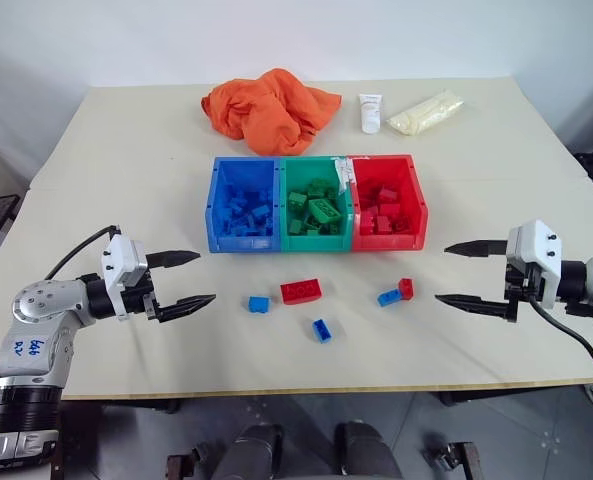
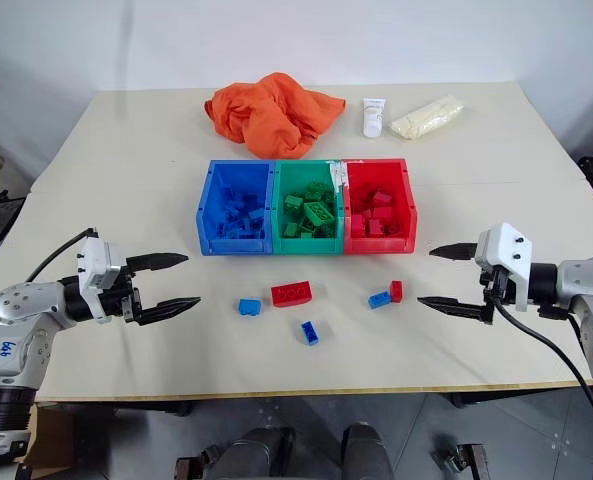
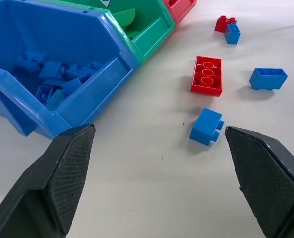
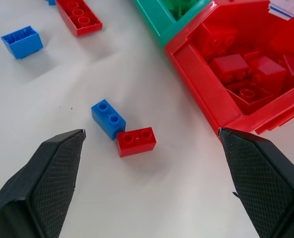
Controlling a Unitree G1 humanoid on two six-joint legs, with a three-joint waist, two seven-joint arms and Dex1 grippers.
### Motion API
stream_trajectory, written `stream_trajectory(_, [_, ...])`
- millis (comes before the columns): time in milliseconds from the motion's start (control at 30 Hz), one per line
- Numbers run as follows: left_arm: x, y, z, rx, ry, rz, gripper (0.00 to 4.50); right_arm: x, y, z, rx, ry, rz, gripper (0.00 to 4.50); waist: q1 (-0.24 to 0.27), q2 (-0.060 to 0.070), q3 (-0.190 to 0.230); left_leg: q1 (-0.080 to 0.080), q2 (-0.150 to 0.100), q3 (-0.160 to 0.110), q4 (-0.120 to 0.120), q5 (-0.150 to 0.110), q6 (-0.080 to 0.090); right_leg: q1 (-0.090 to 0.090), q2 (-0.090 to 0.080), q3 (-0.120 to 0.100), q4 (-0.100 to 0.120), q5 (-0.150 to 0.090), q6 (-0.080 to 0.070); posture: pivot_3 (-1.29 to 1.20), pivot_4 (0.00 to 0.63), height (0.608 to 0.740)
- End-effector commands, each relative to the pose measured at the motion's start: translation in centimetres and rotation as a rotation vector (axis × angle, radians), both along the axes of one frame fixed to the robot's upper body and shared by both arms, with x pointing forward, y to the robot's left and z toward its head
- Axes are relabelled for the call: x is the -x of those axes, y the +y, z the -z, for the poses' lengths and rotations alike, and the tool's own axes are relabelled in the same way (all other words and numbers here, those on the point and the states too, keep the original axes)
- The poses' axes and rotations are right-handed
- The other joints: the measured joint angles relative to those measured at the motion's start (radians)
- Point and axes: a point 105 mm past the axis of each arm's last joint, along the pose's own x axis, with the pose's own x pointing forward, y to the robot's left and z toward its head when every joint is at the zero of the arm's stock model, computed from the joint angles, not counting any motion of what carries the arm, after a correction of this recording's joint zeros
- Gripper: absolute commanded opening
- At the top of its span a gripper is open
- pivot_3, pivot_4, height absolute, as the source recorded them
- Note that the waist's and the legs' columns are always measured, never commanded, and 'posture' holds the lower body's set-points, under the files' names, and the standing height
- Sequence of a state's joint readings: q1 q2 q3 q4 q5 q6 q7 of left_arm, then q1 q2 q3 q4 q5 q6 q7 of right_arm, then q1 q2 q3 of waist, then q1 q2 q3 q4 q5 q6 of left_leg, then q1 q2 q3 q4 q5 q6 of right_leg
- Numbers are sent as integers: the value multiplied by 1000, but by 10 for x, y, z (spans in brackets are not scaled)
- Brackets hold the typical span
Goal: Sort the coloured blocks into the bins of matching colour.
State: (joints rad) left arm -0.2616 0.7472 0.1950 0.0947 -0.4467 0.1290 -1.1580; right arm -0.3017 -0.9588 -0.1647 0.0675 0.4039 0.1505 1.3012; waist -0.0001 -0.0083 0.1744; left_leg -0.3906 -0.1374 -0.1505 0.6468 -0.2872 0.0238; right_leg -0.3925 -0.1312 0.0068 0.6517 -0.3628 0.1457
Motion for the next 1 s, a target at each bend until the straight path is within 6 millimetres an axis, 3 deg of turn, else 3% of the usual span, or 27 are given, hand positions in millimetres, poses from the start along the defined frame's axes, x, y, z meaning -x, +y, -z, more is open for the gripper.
stream_trajectory(33, [-3, 2, -12, 9, -48, -21, 4452, -1, 4, -16, -23, -76, -9, 4500, 0, 0, 0, 0, 0, 0, 0, 0, 0, 0, 0, 0, 0, 0, 0, 0, 150, 740])
stream_trajectory(267, [-2, -8, 1, -28, -8, 1, 4452, -4, -2, -12, -18, -59, 51, 4500, 1, 0, 0, 0, 0, 0, 0, 0, 0, 0, 0, 0, 0, 0, 0, 0, 150, 740])
stream_trajectory(367, [2, -13, 9, -38, 34, 61, 4452, 1, -19, -6, 28, -28, 104, 4500, 1, 0, 0, 0, 0, 0, 0, 0, 0, 0, 0, 0, 0, 0, 0, 0, 150, 740])
stream_trajectory(533, [-5, -17, 4, -7, -3, 110, 4452, 15, -60, 2, 127, 18, 224, 4500, 18, 1, 0, 0, 0, 0, 0, 0, 0, 0, 0, -1, 0, 0, 0, 0, 150, 740])
stream_trajectory(633, [-6, -17, 3, -8, -11, 127, 4452, 20, -70, 0, 150, 25, 267, 4500, 19, 1, 0, 0, 0, 1, 1, 0, 0, 0, 0, -1, 0, 0, 0, 0, 150, 740])
stream_trajectory(733, [-6, -17, 6, -15, -7, 146, 4452, 21, -65, -1, 144, 35, 257, 4500, 9, 1, 0, 1, 0, 3, 0, 0, 0, 0, 0, -1, 0, 0, 0, 0, 150, 740])
stream_trajectory(1000, [1, -22, 9, 16, -6, 173, 4452, 6, -16, 18, 114, 102, 124, 4500, -1, 1, 0, 0, 1, 3, 1, 0, 0, 0, 0, -1, 1, 0, 0, 0, 150, 740])
